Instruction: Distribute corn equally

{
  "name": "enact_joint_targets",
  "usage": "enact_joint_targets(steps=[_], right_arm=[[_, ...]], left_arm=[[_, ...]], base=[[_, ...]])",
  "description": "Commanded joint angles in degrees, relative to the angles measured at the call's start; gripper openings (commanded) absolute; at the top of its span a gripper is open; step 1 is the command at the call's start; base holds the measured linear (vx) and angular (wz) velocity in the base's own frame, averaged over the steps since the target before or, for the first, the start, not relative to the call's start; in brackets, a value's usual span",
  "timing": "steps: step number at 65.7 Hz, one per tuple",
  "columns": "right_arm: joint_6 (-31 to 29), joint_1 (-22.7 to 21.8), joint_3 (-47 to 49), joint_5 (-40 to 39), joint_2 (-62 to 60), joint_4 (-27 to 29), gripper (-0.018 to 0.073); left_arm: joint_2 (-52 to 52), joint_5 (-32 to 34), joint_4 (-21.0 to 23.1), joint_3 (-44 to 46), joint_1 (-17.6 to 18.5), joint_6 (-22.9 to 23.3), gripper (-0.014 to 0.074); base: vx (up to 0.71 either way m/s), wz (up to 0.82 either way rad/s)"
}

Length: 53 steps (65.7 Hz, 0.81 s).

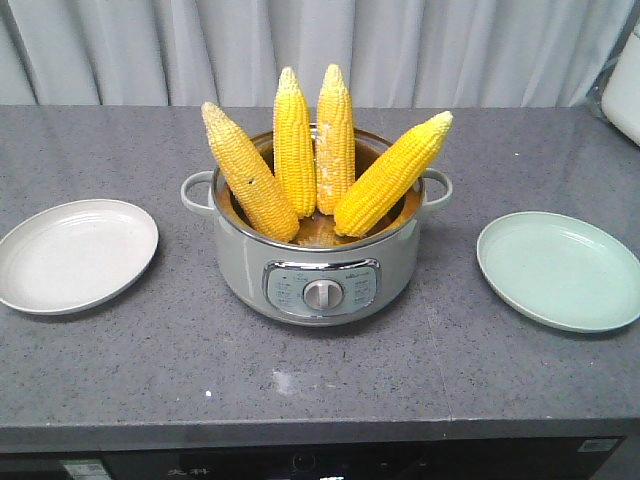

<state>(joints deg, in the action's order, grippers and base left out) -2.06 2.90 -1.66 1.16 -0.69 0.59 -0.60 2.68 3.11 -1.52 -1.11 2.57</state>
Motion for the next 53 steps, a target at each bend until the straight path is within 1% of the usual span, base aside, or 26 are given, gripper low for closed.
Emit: enact_joint_targets(steps=[1,53], right_arm=[[-0.31,-0.02,-0.39,-4.23,-0.06,-0.59,-0.0006],[-0.31,-0.02,-0.39,-4.23,-0.06,-0.59,-0.0006]], left_arm=[[-0.96,3.88,0.16,-0.82,0.38,0.43,-0.0006],[-0.96,3.88,0.16,-0.82,0.38,0.43,-0.0006]], base=[[0.06,0.00],[0.04,0.00]])
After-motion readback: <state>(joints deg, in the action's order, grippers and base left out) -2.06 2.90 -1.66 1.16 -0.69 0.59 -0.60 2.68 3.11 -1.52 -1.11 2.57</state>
